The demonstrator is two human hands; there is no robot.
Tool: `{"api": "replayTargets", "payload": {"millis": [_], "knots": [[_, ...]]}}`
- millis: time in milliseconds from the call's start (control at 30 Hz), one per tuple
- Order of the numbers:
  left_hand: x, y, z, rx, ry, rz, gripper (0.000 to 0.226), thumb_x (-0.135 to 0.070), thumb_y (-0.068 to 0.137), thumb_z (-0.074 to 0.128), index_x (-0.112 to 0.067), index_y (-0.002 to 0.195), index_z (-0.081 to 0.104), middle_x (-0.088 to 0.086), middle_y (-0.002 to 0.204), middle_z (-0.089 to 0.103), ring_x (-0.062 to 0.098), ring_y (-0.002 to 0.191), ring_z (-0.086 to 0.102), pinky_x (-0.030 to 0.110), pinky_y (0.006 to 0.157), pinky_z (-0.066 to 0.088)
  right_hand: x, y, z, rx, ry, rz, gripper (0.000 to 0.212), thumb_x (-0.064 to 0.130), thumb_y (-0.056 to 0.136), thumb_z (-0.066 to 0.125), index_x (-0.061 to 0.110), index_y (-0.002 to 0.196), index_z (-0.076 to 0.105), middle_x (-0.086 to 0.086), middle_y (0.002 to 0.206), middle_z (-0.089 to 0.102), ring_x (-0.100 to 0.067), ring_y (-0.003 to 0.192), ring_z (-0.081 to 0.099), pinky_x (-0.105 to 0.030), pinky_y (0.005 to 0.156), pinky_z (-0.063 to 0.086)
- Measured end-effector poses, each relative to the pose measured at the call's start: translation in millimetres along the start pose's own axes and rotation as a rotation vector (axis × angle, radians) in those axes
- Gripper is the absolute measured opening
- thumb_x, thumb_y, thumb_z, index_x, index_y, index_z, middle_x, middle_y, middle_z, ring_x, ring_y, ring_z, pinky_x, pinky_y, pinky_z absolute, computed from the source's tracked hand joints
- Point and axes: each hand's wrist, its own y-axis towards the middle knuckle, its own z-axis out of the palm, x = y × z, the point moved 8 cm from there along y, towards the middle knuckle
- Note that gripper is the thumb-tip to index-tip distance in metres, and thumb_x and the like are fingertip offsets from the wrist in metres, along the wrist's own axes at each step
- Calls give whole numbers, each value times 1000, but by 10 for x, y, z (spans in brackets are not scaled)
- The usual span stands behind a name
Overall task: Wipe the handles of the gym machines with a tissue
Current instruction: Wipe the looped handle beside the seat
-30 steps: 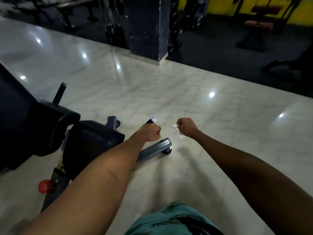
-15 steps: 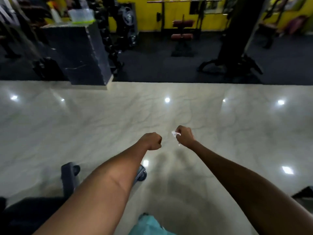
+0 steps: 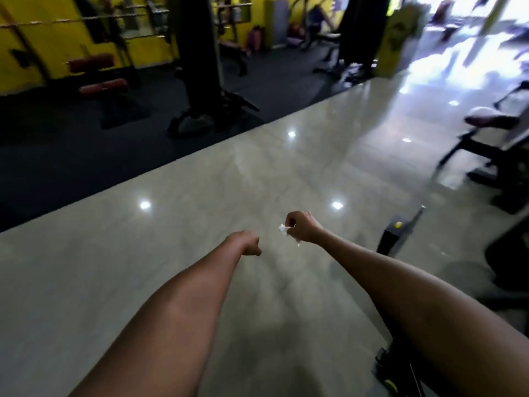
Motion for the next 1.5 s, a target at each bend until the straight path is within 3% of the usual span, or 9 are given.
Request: {"api": "replayTargets", "payload": {"millis": [167, 267, 567, 800, 933, 1133, 1267, 1400, 1500], "knots": [[-504, 474, -251, 40, 85, 176, 35, -28, 92, 51, -6, 120, 58, 13, 127, 57, 27, 114, 54, 31, 89, 44, -483, -80, -414, -111, -81, 188, 6, 13, 81, 63, 8, 83, 64, -16, 94, 67, -27, 84, 62, -31, 71, 48], [-918, 657, -331, 68, 140, 290, 35, -25, 93, 52, -4, 121, 57, 13, 128, 56, 28, 115, 54, 31, 89, 45, -804, -273, -628, -188, -94, 321, 17, 20, 81, 65, 7, 92, 68, -13, 99, 68, -28, 93, 62, -32, 77, 49], [-1785, 1010, -436, 82, 355, 567, 33, -26, 93, 53, -4, 116, 61, 13, 123, 61, 28, 112, 57, 32, 88, 45, -1474, -446, -1033, -346, -18, 488, 12, 22, 77, 71, 12, 82, 67, -9, 94, 68, -22, 82, 62, -29, 67, 49], [-2085, 1888, -1033, 54, 387, 575, 34, -27, 94, 54, -6, 121, 59, 12, 128, 57, 28, 116, 54, 34, 92, 45, -2045, 172, -1571, -414, -2, 520, 12, 20, 77, 71, 8, 81, 69, -10, 89, 68, -22, 77, 64, -31, 64, 51], [-2330, 2378, -1569, -8, 322, 602, 33, -24, 94, 52, -5, 120, 59, 13, 128, 58, 29, 115, 55, 33, 90, 45, -2432, 576, -2008, -493, 79, 559, 11, 19, 76, 72, 15, 69, 65, -12, 78, 70, -17, 62, 63, -19, 49, 43], [-2833, 2968, -2137, -72, 228, 690, 30, -18, 95, 47, -4, 118, 61, 13, 125, 59, 28, 113, 56, 29, 85, 43, -2924, 1107, -2587, -528, 90, 600, 11, 20, 78, 73, 9, 80, 70, -10, 85, 69, -20, 72, 64, -30, 62, 50], [-3175, 3509, -2278, -5, 336, 716, 32, -24, 95, 50, -7, 120, 60, 11, 128, 58, 27, 114, 55, 32, 90, 44, -3346, 1390, -2876, -538, 81, 644, 16, 25, 79, 73, 10, 76, 70, -9, 82, 69, -20, 70, 64, -29, 59, 49], [-3606, 4127, -2552, 2, 405, 757, 36, -26, 96, 51, -4, 124, 59, 13, 130, 57, 27, 119, 53, 32, 95, 42, -3848, 1622, -3218, -554, 60, 702, 18, 27, 80, 70, 9, 75, 69, -10, 78, 70, -12, 58, 58, -18, 46, 36], [-4019, 4551, -2818, -22, 438, 829, 37, -26, 96, 50, -5, 126, 58, 12, 133, 56, 27, 122, 52, 32, 97, 41, -4223, 1710, -3513, -601, 34, 773, 19, 26, 81, 70, 7, 79, 71, -10, 87, 69, -13, 68, 58, -21, 54, 39]]}}
